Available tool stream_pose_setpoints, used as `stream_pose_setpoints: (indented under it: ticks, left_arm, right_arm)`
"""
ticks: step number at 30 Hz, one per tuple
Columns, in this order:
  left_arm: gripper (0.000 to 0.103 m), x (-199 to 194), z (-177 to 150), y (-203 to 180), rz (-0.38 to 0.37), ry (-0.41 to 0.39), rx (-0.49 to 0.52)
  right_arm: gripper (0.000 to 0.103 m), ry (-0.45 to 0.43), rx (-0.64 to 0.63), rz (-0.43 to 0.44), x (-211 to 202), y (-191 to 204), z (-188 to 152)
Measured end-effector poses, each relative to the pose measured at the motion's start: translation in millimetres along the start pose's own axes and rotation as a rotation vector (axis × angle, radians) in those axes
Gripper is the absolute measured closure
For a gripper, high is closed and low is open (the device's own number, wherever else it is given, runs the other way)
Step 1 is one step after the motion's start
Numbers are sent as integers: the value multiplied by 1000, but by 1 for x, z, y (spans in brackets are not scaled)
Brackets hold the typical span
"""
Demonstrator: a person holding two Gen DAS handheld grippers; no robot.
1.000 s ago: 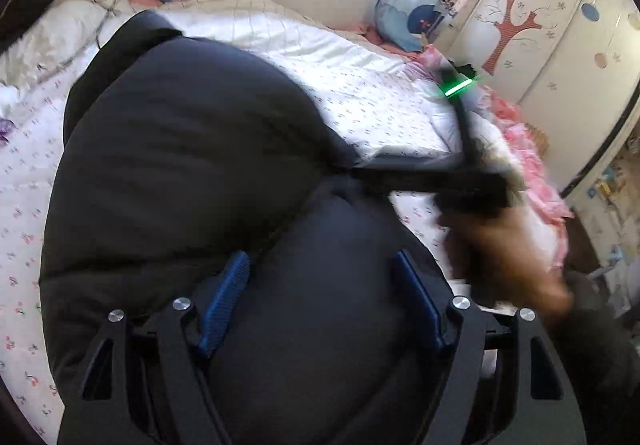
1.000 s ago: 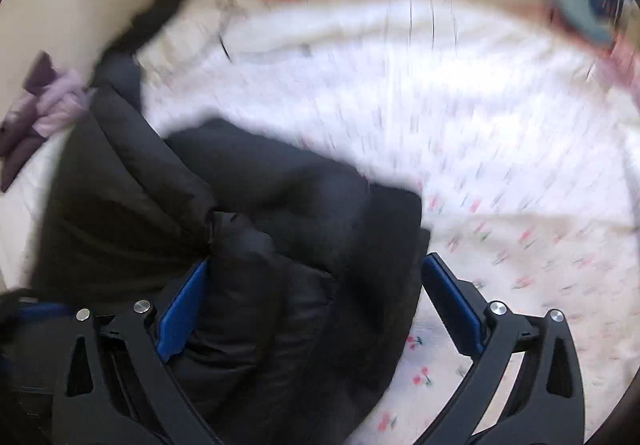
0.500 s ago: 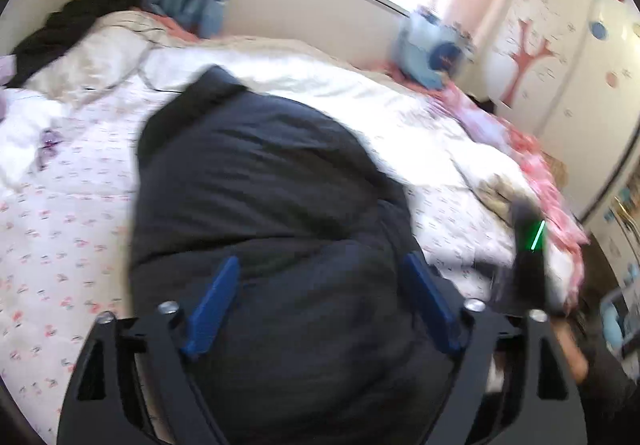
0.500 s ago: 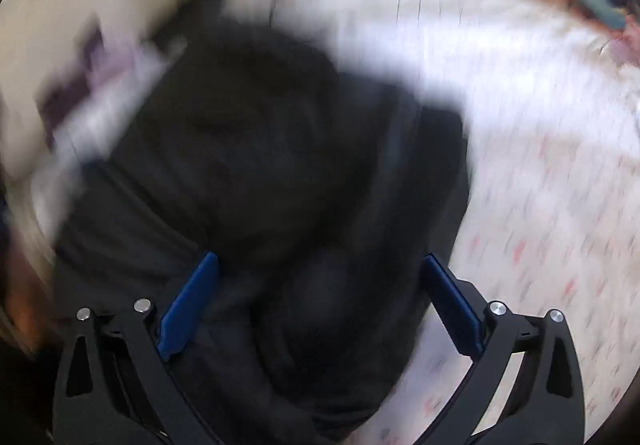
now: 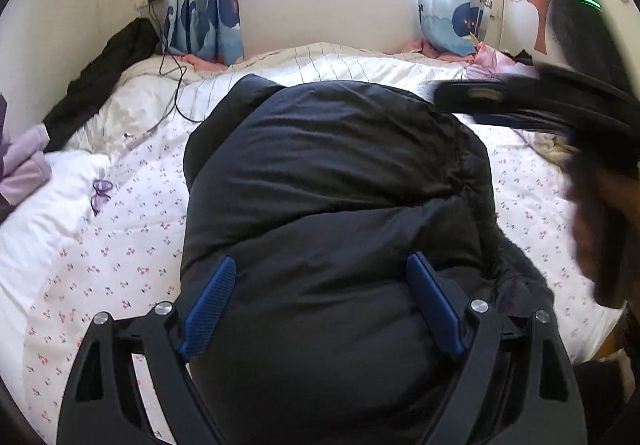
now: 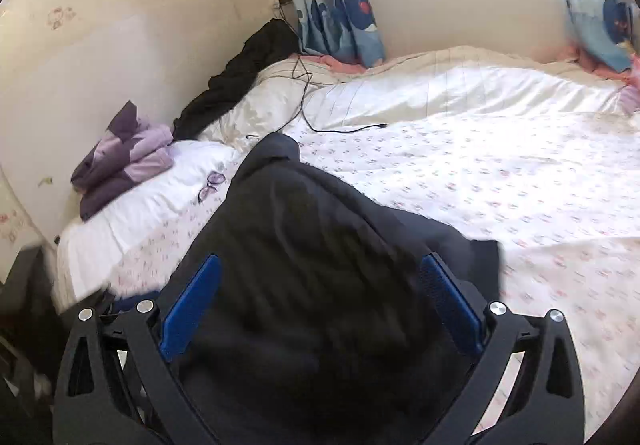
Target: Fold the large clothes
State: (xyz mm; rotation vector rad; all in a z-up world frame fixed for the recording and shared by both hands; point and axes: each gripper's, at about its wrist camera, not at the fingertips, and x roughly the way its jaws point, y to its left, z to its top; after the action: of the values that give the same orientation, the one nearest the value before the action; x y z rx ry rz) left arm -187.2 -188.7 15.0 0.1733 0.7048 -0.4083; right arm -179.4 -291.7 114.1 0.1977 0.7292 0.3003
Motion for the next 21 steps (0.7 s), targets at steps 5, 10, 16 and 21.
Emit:
stream_pose_setpoints:
  ticks: [5, 10, 16, 21]
  left_arm:
    - [16, -9, -1, -6, -8, -40, 18]
    - [16, -6, -5, -11, 21, -23, 60]
    - [16, -12, -8, -16, 50, -41, 98]
    - [16, -13, -9, -19, 54, -38, 108]
  right_arm:
    - [7, 125, 213, 7, 93, -59, -44]
    - [7, 153, 195, -38, 68, -58, -44]
    - [7, 23, 112, -26, -4, -22, -66]
    - [6, 211, 122, -11, 25, -15, -113]
